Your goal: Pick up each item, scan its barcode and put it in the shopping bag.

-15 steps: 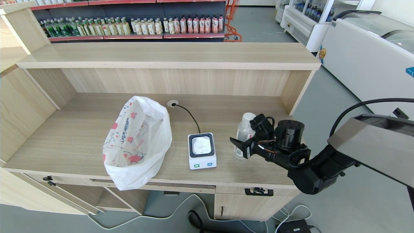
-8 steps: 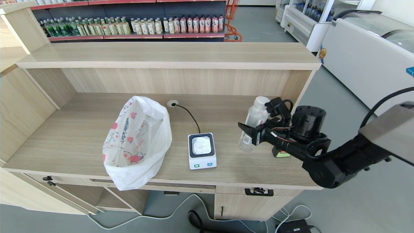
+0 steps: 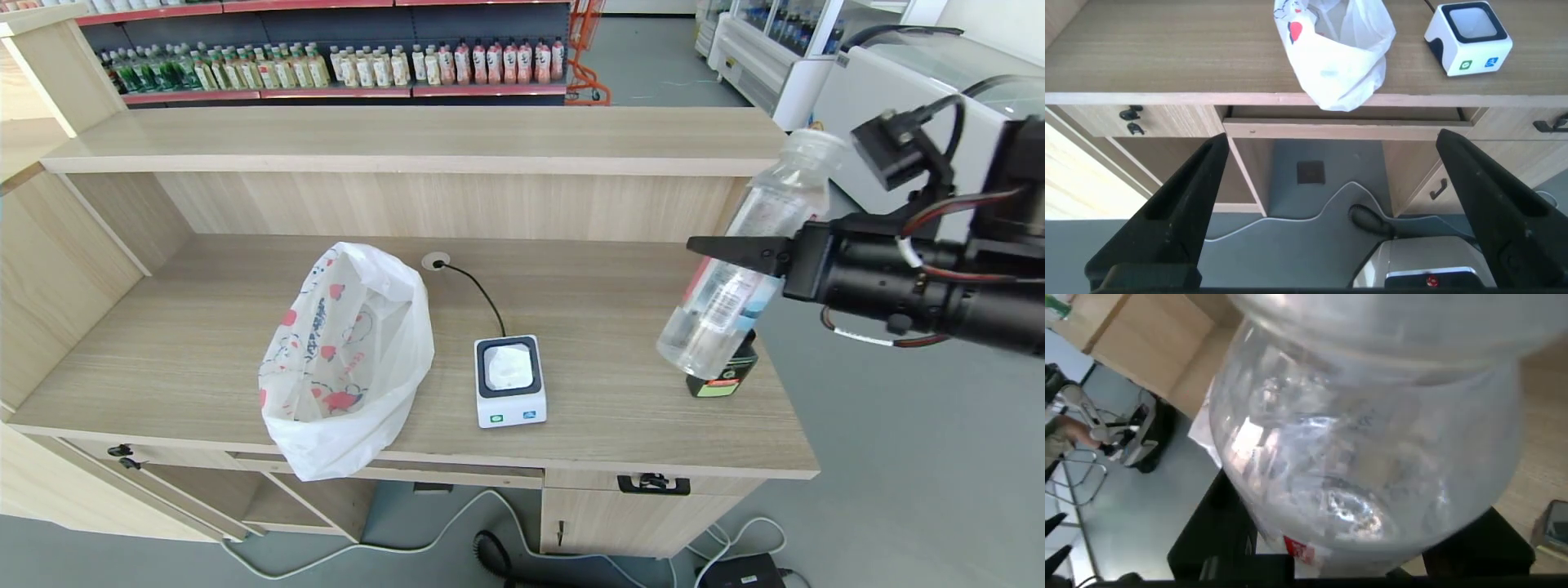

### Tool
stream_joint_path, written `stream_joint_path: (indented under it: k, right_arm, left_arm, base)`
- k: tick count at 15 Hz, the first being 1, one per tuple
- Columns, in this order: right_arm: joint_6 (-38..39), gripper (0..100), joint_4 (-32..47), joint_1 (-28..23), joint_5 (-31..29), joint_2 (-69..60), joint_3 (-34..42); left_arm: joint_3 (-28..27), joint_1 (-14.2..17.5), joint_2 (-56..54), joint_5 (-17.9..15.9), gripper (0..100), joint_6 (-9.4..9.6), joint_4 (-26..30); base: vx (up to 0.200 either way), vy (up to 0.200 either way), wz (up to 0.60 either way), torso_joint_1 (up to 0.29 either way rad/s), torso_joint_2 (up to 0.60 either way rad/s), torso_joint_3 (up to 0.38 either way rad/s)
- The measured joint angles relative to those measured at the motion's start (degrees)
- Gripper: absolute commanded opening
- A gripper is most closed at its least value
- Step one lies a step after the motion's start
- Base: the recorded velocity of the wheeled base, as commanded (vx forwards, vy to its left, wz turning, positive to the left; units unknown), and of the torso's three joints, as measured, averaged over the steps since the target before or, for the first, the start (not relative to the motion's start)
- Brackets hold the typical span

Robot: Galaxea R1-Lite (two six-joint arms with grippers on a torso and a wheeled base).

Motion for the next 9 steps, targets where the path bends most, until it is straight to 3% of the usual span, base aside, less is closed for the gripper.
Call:
stream_joint_path:
  k: [4, 9]
  right_arm:
    - [3.2, 0, 8.3, 6.3, 4.1, -14.0, 2.5]
    - [3.4, 0, 17.7, 10.2, 8.5, -23.6, 3.1]
  left_arm:
    - [0.0, 0.0, 0.0, 0.0, 100, -0.02, 0.0]
    - [0.0, 0.0, 0.0, 0.0, 100, -0.02, 0.0]
  base:
    - [0.0, 0.0, 0.0, 0.0, 0.0, 0.0]
    - [0.0, 0.0, 0.0, 0.0, 0.0, 0.0]
